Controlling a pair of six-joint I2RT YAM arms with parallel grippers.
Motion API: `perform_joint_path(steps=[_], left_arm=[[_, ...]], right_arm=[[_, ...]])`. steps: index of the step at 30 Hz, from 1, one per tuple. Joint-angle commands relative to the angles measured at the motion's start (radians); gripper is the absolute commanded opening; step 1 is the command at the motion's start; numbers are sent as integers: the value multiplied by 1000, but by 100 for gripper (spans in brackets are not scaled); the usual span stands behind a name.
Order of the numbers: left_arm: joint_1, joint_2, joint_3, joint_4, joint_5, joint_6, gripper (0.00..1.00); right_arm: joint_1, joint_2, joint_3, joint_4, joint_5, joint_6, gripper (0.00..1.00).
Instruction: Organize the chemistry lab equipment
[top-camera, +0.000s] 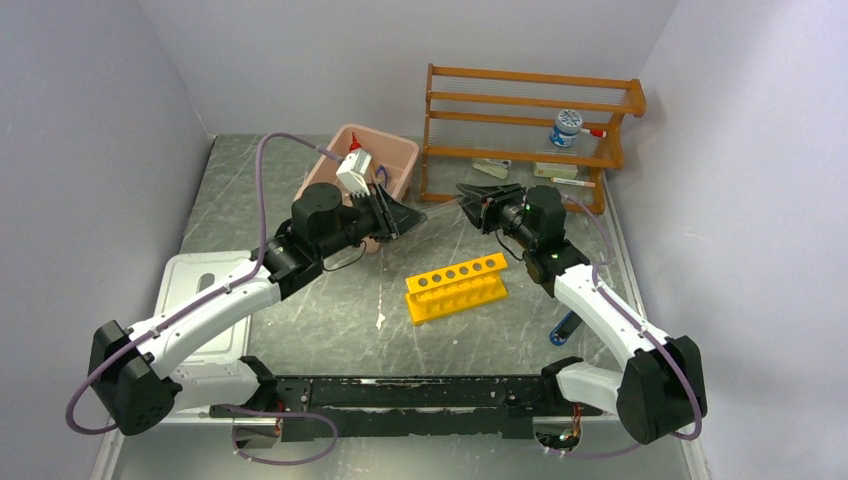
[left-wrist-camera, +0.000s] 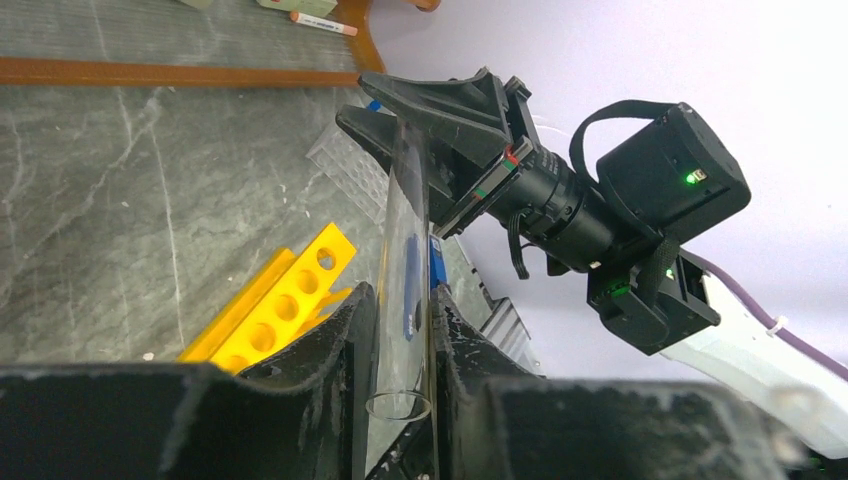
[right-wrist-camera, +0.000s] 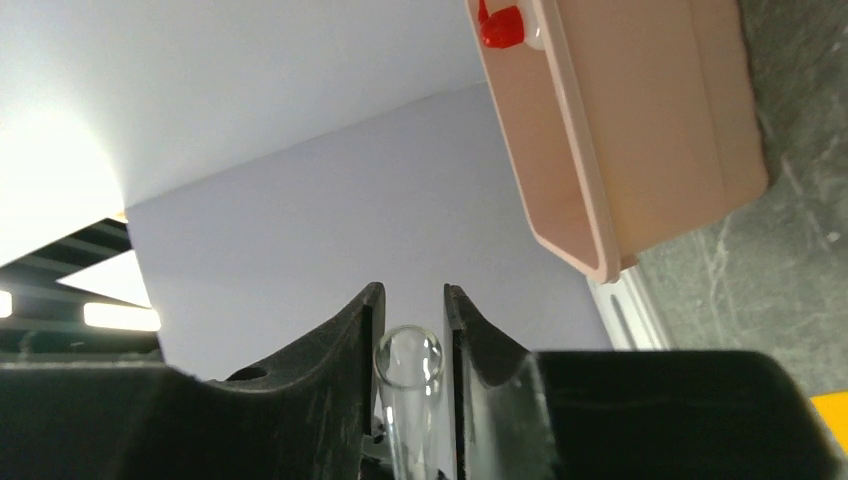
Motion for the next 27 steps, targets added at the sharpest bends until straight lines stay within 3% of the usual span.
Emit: perform_joint_path(steps=[1, 4, 8, 13, 17, 27], left_arm=[[-2, -15, 68, -56, -60, 66, 8], [-1, 1, 126, -178, -76, 113, 8], [-1, 32, 243, -428, -115, 206, 10], [-2, 58, 390, -742, -121, 310, 11], [-1, 111, 519, -979, -60, 390, 11], [-69, 240, 671, -1247, -17, 470, 9]], right_arm=[[-8, 18, 35, -45, 1, -50, 40], [-8, 23, 65, -116, 2, -142, 60], [-10, 6, 115, -304, 60, -329, 77], [-15, -28, 174, -585, 169, -564, 79], [-16, -68, 184, -715, 224, -720, 77], [-16, -129, 200, -858, 317, -971, 74]])
